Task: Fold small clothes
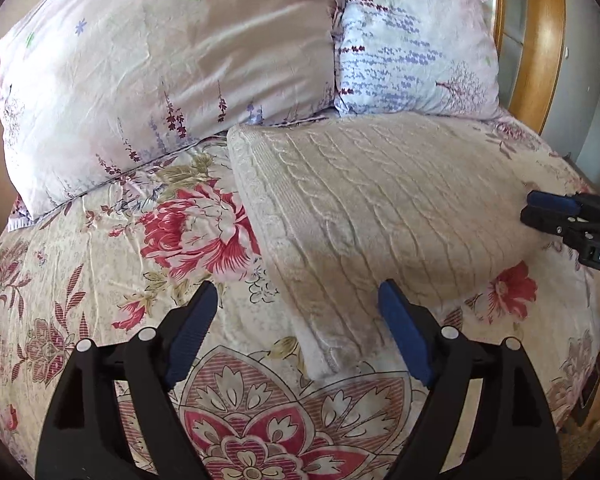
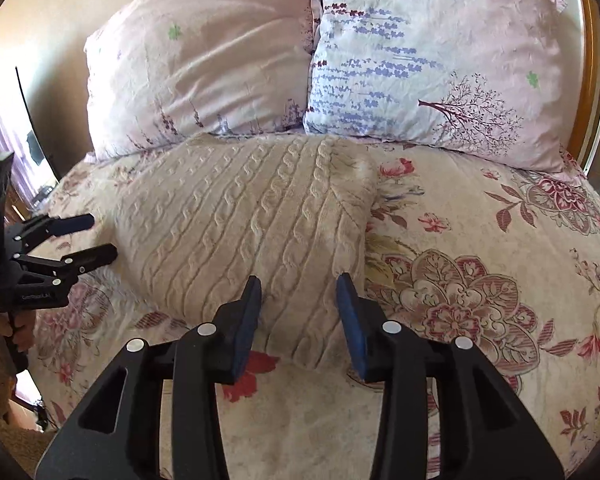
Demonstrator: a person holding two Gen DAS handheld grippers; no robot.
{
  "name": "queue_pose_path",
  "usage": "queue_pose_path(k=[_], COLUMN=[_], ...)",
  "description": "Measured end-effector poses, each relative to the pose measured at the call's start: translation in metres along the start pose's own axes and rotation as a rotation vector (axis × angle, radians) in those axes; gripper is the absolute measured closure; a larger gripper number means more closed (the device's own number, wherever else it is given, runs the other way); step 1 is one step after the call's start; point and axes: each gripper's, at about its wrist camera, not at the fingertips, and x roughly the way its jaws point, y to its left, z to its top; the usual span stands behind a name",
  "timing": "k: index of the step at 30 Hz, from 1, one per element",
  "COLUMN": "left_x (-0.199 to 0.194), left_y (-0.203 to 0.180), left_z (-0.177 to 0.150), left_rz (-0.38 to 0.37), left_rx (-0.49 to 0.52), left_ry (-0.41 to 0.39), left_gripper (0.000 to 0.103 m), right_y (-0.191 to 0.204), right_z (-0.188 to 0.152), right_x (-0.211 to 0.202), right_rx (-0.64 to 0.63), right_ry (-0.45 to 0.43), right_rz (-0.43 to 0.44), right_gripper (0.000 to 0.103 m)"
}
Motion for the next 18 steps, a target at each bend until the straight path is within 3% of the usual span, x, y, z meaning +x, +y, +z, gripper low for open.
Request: queue_pose_path(k=[3,7,8,12,15,18], left_x=[0.006,0.006,0.003,-0.010,-0.019,-0.023], left_y=[0.008,0.013,0.014,0.015,0.012,0.007], left_z=[-0.003,-0.008,-0.009,-0.014,-0.018,-0.021], left_rz=[-0.022,-0.013,-0.021,-0.053,-0.065,-0.056], left_rx=[-0.044,-0.064,-0.076,-0.111,-0.140,-0.164], left_ry=[0.019,0.018,0.015,-0.011,-0.032,-0.039], left_gripper=[0.019,0.016,0.016,0.015,0.009,0.005], right_y=[0.005,0.002,0.001,-0.007,-0.014,-0.015], right_z=[-0.006,-0.006,-0.006,-0.009,-0.014,-0.018], right_x=[0.009,0.011,0.008,-0.010,-0.020,-0.023], right_rx=[-0.044,-0.019,-0.005,0.057,0.098,0.121], right_ry=[0.025,0.026,0.015,-0.043,-0.059,-0.053], right_rz=[-0.065,-0.070,-0.063,-0.058,-0.046,-0.055], right_gripper=[0.061,0.058,0.055,0.025,0.012,0.008])
